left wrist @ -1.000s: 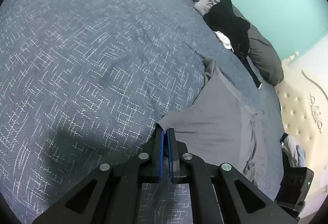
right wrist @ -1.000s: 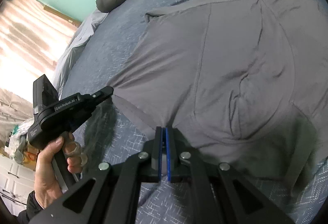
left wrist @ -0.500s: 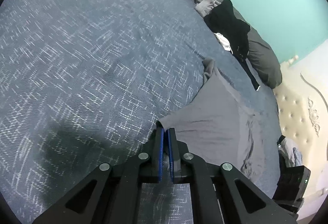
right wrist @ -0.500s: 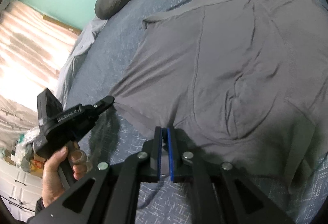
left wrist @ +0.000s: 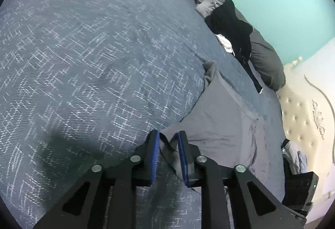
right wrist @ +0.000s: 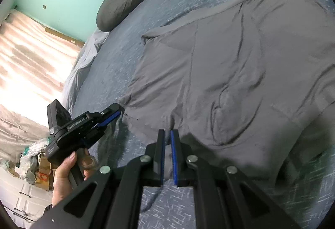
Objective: Fold clothes
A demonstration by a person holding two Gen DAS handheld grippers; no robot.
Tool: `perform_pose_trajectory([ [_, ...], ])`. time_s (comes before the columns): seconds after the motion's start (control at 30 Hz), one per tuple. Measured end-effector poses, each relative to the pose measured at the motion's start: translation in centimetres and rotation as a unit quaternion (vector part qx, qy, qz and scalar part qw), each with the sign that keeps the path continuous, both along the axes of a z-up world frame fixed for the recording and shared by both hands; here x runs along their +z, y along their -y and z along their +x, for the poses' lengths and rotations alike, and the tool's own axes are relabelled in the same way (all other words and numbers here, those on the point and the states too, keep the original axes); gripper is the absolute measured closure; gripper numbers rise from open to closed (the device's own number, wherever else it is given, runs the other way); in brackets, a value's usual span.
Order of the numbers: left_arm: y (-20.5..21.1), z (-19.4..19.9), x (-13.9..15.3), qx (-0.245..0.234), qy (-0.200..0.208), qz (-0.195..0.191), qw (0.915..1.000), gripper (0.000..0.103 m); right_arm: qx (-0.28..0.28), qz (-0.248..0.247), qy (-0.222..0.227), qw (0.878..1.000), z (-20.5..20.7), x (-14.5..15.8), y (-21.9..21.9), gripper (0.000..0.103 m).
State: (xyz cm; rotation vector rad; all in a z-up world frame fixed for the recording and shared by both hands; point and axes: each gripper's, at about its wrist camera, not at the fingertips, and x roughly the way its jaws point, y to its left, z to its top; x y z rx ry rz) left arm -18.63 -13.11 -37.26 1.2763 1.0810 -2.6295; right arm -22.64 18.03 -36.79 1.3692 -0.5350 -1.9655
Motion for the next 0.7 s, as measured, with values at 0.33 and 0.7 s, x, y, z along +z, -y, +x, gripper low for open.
perform_pose_trajectory([
  [0.33, 0.2, 0.0, 0.5, 0.01, -0.002, -0.021, 0.9997, 0.099, -0.014, -0.004, 0.005, 1.0, -0.2, -0.3, -1.3, 0.096],
  [0.7, 1.3, -0.1, -0.1, 0.026, 0.007, -0.026, 0.9993, 0.099, -0.082, -0.01, 0.01, 0.997, -1.4, 0.6, -6.6, 0.097],
])
